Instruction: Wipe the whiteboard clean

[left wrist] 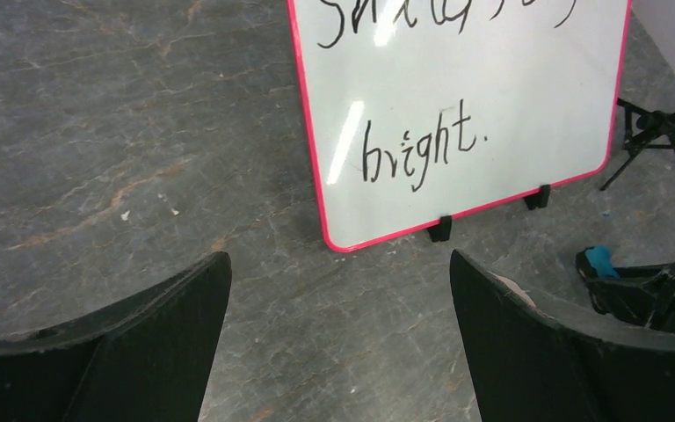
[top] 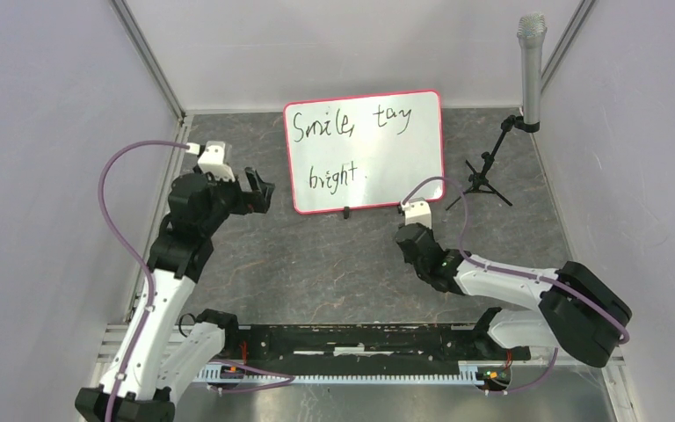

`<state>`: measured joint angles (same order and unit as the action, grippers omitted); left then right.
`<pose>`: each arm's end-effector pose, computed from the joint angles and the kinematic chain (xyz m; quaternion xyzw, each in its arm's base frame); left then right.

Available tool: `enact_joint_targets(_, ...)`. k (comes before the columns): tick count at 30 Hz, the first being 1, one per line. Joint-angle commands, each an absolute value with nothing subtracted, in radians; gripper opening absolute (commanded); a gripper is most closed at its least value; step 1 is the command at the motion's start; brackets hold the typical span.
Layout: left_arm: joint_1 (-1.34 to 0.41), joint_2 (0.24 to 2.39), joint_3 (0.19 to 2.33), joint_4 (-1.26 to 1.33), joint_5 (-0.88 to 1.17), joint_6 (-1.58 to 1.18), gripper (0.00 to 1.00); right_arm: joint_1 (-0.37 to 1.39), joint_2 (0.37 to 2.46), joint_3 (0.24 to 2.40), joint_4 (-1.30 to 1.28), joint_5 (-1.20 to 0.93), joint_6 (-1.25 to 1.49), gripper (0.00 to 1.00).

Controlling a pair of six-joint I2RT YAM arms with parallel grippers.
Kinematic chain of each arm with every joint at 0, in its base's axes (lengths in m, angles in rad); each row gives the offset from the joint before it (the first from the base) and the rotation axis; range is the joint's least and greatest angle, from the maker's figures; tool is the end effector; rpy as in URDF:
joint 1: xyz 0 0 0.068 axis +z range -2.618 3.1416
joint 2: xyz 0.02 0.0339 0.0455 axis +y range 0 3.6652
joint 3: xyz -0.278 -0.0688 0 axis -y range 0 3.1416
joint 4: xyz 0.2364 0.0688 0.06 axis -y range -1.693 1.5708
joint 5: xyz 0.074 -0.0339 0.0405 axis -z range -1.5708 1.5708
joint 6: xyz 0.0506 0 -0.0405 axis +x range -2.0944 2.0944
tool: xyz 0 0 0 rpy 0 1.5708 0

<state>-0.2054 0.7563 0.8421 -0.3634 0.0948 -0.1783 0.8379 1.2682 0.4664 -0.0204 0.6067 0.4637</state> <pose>0.1633 -0.0389 0.3502 0.0393 0.7968 -0.1519 0.5835 0.1709 0.1467 0.1660 -0.0579 0.8931 -0.0098 0.4460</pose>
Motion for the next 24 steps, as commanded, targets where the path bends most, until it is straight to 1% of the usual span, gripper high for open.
enact_joint_targets(1, -0.199, 0.908, 0.977, -0.371, 0.206, -0.310, 1.00, 0.820, 1.222, 0.463, 0.171, 0.603, 0.296, 0.00)
enact_joint_targets(4, -0.134, 1.060, 1.069, -0.376, 0.339, -0.441, 1.00, 0.786, 1.203, 0.470, 0.246, 0.556, 0.252, 0.00)
enact_joint_targets(7, -0.067, 1.169, 1.106, -0.287, 0.460, -0.549, 1.00, 0.750, 1.207, 0.500, 0.305, 0.508, 0.231, 0.00)
enact_joint_targets(10, -0.037, 1.264, 1.150, -0.270, 0.428, -0.549, 1.00, 0.725, 1.241, 0.520, 0.405, 0.472, 0.176, 0.00)
enact_joint_targets(14, -0.002, 1.357, 1.104, -0.057, 0.566, -0.526, 0.98, 0.687, 1.323, 0.595, 0.458, 0.398, 0.106, 0.00)
enact_joint_targets(15, 0.030, 1.396, 1.105, -0.031, 0.587, -0.503, 0.94, 0.678, 1.337, 0.606, 0.478, 0.376, 0.090, 0.00)
enact_joint_targets(16, 0.045, 1.438, 1.108, -0.015, 0.615, -0.500, 0.92, 0.671, 1.349, 0.615, 0.498, 0.358, 0.077, 0.00)
enact_joint_targets(18, 0.082, 1.512, 1.076, 0.156, 0.714, -0.553, 0.88, 0.659, 1.361, 0.621, 0.541, 0.308, 0.044, 0.00)
enact_joint_targets(21, 0.121, 1.607, 1.052, 0.404, 0.839, -0.708, 0.85, 0.653, 1.373, 0.621, 0.595, 0.242, -0.029, 0.00)
enact_joint_targets(24, 0.119, 1.692, 1.075, 0.492, 0.884, -0.718, 0.85, 0.650, 1.400, 0.631, 0.621, 0.223, -0.059, 0.00)
